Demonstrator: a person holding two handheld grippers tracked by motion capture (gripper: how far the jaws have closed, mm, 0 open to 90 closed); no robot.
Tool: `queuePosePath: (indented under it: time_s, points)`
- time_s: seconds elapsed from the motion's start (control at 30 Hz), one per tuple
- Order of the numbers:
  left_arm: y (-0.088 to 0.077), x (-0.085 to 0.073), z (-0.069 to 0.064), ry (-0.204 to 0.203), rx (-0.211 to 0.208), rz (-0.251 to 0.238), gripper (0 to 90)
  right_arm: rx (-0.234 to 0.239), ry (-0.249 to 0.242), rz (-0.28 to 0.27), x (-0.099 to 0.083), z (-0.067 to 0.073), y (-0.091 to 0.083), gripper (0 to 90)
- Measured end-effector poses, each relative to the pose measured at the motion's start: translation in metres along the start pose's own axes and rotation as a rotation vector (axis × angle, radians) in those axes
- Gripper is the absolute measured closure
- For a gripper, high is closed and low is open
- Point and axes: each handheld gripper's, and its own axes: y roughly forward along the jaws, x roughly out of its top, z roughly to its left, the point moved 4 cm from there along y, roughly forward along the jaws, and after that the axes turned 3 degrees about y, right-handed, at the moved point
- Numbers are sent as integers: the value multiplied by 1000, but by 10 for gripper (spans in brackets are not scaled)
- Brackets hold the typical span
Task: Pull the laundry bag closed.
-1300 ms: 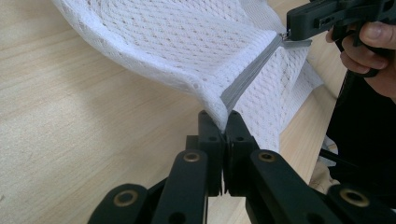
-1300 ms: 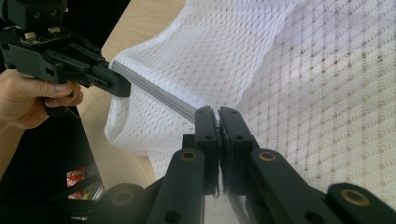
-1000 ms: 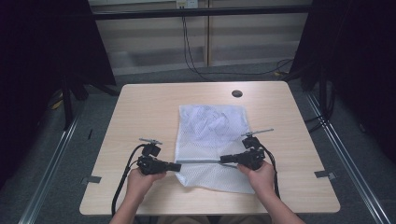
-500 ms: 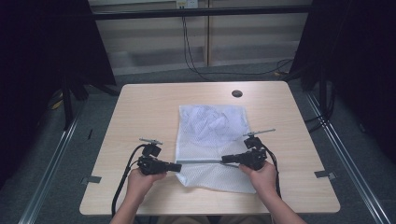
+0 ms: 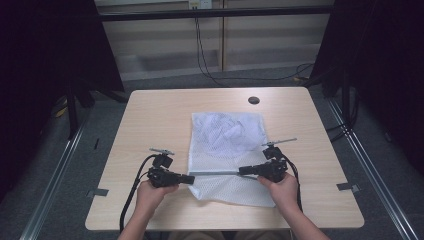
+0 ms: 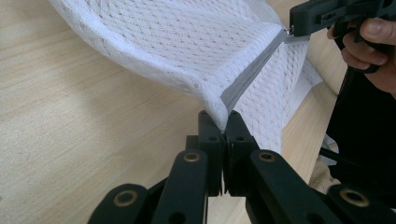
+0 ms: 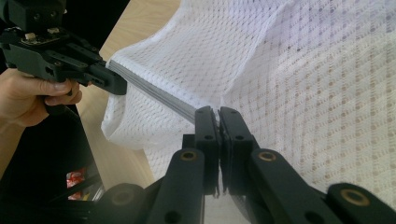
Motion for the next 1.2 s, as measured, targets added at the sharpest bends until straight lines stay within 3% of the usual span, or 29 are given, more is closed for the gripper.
queuePosePath:
  time_s: [0.5, 0.93, 1.03, 1.2]
  points:
    - [1, 0, -1, -9, 2, 2, 884, -12, -1, 2, -1, -1, -4, 871]
    - [0, -1, 0, -8, -2, -4, 884, -28, 8, -12, -3, -10, -14, 871]
    - [0, -1, 0, -9, 13, -1, 884, -30, 13, -9, -4, -10, -15, 871]
    - [0, -1, 0, -4, -1, 0, 884, -28, 17, -21, -6, -15, -20, 871]
